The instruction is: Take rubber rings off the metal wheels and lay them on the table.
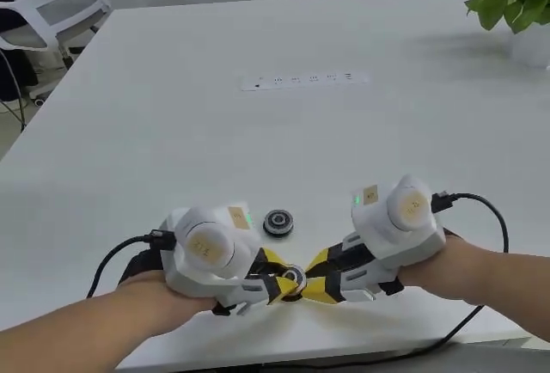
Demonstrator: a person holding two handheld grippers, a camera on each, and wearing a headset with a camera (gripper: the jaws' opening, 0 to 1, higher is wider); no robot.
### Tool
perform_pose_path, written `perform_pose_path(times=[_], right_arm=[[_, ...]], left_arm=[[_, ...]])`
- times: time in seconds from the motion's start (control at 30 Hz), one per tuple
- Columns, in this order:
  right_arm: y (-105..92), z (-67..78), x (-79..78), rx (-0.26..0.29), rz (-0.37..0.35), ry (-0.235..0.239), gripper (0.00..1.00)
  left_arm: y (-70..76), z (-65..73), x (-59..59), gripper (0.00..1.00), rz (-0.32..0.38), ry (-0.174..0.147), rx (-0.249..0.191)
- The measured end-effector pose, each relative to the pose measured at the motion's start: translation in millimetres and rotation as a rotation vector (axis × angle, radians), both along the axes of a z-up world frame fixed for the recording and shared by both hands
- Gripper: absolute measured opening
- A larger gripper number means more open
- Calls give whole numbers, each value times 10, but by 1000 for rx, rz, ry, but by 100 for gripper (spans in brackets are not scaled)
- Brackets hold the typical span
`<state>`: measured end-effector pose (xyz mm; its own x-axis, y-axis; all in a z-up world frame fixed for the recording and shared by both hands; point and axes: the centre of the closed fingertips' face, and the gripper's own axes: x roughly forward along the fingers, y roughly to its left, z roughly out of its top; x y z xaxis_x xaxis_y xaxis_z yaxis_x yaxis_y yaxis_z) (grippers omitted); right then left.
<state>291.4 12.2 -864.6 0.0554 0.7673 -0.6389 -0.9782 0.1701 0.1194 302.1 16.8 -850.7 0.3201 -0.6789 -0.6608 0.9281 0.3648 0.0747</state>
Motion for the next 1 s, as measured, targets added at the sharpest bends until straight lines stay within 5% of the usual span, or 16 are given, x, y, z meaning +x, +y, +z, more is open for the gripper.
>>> perform_pose_path(times=[0.13,0.27,1.0], right_arm=[[-2,4,-8,-2,7,-8,12],[37,43,15,27,-6,-13,24],[99,11,9,18,21,-40,24]], left_arm=[[1,1,-3,13,-1,-1,-2],[2,1,-5,13,-3,-1,-4],[-14,6,-7,13,4,3,-16]])
